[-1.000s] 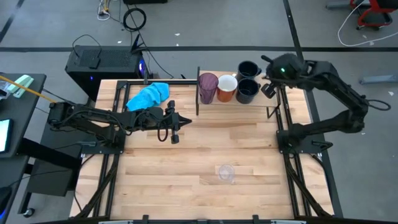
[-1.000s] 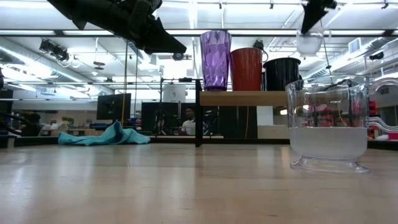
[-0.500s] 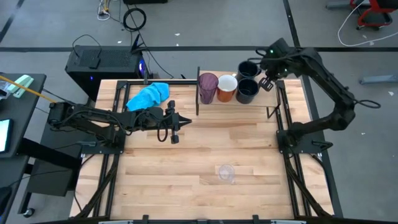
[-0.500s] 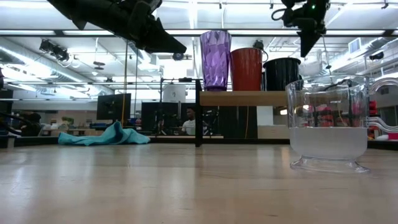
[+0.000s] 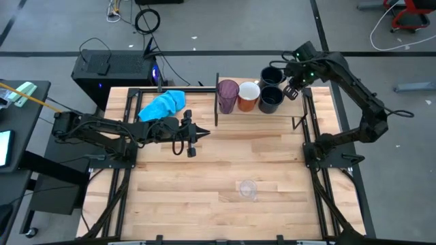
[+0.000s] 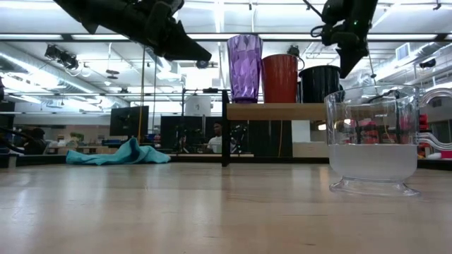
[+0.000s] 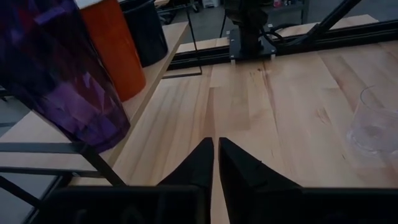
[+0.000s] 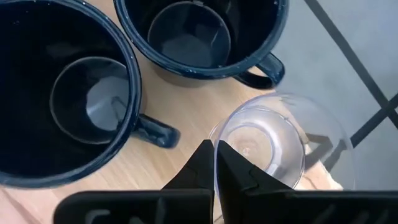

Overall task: Stack small to large cups/mugs on shelf
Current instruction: Put the top transparent mug on the shelf

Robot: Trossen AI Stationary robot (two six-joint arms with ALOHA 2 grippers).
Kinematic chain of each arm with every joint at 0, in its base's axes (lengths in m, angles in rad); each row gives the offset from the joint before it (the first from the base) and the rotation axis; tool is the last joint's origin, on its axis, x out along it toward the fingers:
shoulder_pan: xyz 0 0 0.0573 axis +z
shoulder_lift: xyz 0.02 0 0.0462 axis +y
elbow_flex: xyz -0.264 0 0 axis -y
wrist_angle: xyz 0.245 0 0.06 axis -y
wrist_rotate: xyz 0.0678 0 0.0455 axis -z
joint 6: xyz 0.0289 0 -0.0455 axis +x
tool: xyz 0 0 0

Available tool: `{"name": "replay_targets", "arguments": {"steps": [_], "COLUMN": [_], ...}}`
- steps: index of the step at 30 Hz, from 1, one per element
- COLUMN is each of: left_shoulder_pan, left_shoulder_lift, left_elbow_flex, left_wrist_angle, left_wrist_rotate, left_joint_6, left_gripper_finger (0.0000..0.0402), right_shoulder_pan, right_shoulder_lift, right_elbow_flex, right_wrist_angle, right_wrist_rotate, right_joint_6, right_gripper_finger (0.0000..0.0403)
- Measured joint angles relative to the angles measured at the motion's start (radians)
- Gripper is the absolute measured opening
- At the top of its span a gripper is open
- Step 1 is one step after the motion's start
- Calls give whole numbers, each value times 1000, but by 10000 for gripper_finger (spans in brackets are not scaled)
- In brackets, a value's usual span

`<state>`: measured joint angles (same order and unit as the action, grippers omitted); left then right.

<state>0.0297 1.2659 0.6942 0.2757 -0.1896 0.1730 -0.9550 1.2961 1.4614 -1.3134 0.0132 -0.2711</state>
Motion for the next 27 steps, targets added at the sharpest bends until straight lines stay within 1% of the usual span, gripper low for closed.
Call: {"name": "replay_targets", "arguments": {"steps": [7,12,18,27], "left_shoulder_pan": [0,0,0,0], "left_shoulder_lift": [0,0,0,0], "left_elbow_flex": [0,0,0,0], "left_wrist_angle": [-21,-20,-20,-20], "left_wrist_rotate": [0,0,0,0], "left_joint_6": [-5,-5,-5,-5], "left_gripper_finger": [24,28,34,23], "right_shoulder_pan": [-33,-47,-46,-46], "right_shoulder_lift": [0,0,-3,-3], "right_elbow_flex": [-48,-63,-63,-63], "right_wrist_angle": [34,41,62,62], "right_wrist_rotate": [-8,-24,-24,-24], "right_joint_6": [-11,-20,-29,-29], "right_gripper_finger": [9,10,26,49]}}
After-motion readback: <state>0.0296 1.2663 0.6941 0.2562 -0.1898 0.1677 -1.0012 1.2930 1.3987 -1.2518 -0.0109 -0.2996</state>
